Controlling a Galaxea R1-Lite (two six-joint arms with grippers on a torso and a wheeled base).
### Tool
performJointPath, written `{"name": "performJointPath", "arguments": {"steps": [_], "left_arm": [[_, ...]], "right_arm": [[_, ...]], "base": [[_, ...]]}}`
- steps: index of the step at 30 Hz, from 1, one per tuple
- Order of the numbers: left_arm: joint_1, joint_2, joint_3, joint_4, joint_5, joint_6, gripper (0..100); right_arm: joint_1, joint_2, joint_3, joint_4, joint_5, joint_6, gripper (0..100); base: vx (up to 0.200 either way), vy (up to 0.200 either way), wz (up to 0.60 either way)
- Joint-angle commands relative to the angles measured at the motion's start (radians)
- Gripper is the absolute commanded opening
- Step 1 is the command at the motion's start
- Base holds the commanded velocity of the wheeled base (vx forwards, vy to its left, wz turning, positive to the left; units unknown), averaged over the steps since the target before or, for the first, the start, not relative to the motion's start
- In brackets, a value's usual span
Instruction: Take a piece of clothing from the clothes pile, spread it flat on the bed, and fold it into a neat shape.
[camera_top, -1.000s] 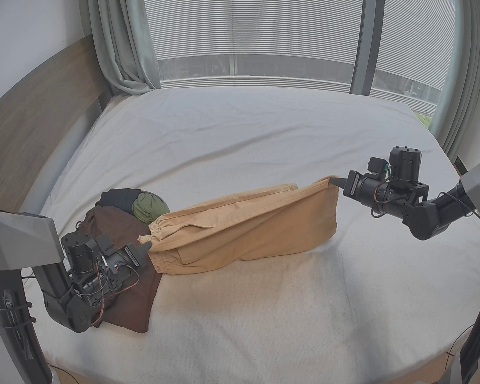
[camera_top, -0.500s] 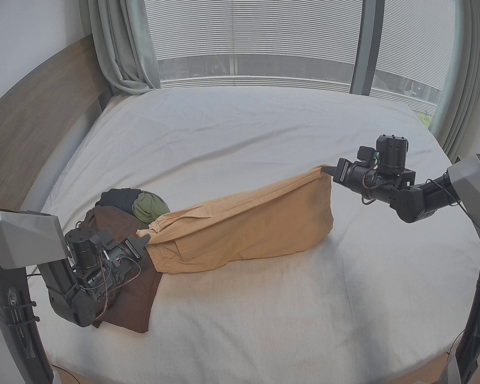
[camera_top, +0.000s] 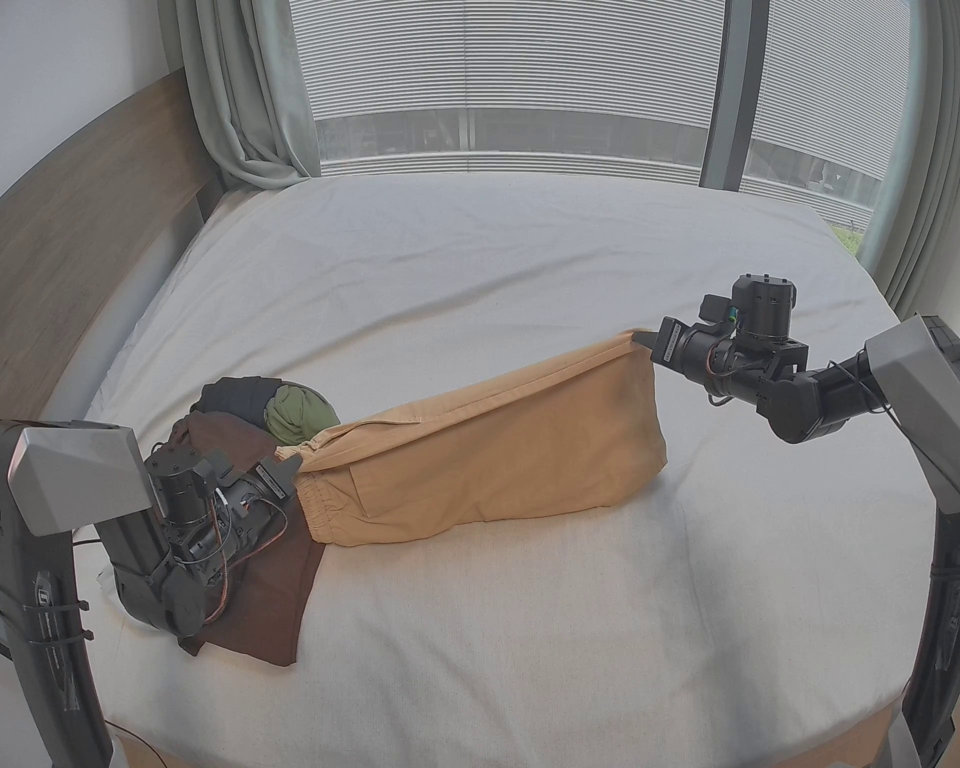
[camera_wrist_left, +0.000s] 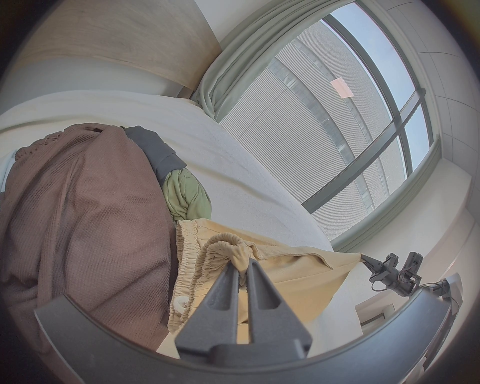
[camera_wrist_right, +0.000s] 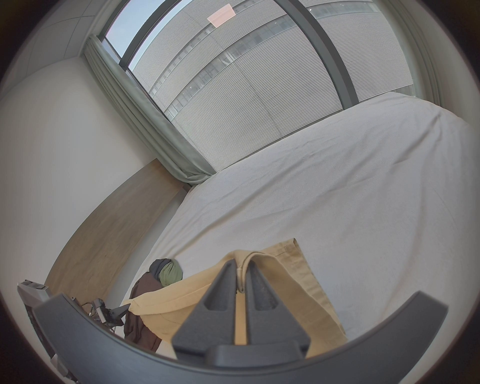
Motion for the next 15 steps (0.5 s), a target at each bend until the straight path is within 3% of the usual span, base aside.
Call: {"name": "performJointPath", "arguments": {"steps": [1, 15], "left_arm": [[0.001, 0.036, -0.034, -0.001, 0.000, -0.001, 0], [0.034, 0.091, -0.091, -0.002, -0.001, 0.002, 0]], "right_arm": [[0.001, 0.051, -0.045, -0.007, -0.019, 0.001, 0], [0.001, 0.172, -0.080, -0.151, -0.021, 0.060, 0]], "base": [[0.000, 0.000, 0.00], [0.000, 0.000, 0.00]]}}
